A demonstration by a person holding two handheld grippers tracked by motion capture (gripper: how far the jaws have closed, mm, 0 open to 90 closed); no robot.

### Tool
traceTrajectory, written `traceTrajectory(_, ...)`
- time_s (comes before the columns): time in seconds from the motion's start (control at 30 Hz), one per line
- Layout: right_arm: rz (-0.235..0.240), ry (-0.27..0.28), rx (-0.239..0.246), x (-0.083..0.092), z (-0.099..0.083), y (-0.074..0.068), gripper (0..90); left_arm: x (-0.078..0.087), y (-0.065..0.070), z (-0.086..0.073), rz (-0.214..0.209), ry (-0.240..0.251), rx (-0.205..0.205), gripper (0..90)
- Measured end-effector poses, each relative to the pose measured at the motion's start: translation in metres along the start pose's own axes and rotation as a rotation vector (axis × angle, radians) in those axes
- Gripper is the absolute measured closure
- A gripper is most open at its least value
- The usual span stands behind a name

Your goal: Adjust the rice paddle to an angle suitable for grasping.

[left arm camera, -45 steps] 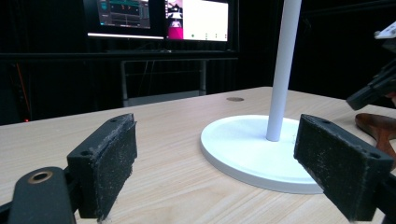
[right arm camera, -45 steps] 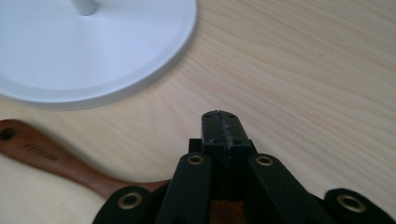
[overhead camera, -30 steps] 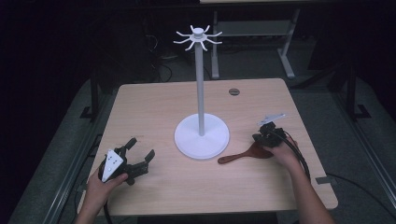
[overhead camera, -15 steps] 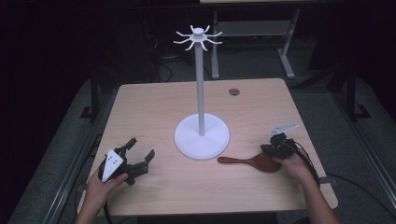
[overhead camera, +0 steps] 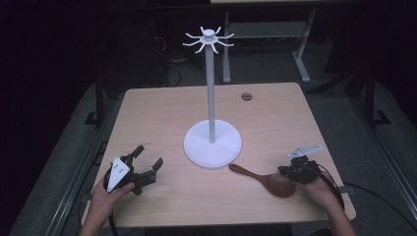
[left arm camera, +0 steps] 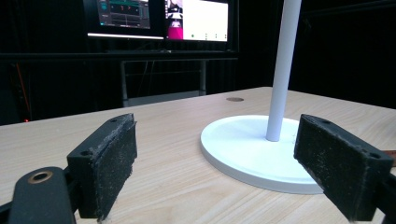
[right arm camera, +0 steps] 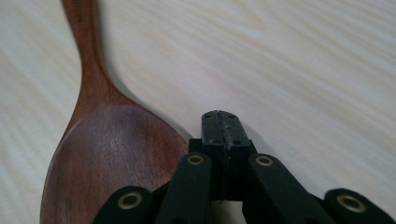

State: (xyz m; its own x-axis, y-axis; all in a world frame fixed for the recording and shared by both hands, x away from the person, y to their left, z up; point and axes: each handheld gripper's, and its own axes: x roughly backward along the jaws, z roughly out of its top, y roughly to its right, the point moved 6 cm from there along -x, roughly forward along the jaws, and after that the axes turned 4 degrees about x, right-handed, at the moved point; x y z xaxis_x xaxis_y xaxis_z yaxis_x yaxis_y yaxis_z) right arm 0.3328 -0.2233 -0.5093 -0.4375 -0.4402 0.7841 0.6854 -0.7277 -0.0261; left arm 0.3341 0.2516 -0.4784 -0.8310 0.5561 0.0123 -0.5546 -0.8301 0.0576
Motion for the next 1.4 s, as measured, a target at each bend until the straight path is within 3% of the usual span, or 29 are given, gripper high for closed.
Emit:
traceTrajectory(0.6,0.045,0.017,0.019,0.014,-0.016,-0.034,89.6,0.0,0.0,0.0,-0.003,0.003,0.0,12.7)
traceTrajectory(1.03,0.043,0.051,0.014,0.019,0.002,-0.026,82.0,0.0,0.0,0.0,-0.001,0.0,-0.004,12.7)
traceTrajectory(1.4,0.106,0.008,0.057,0.018,0.027,-0.034,66.1,0.0,0.0,0.0,0.0,-0.004,-0.004,12.7)
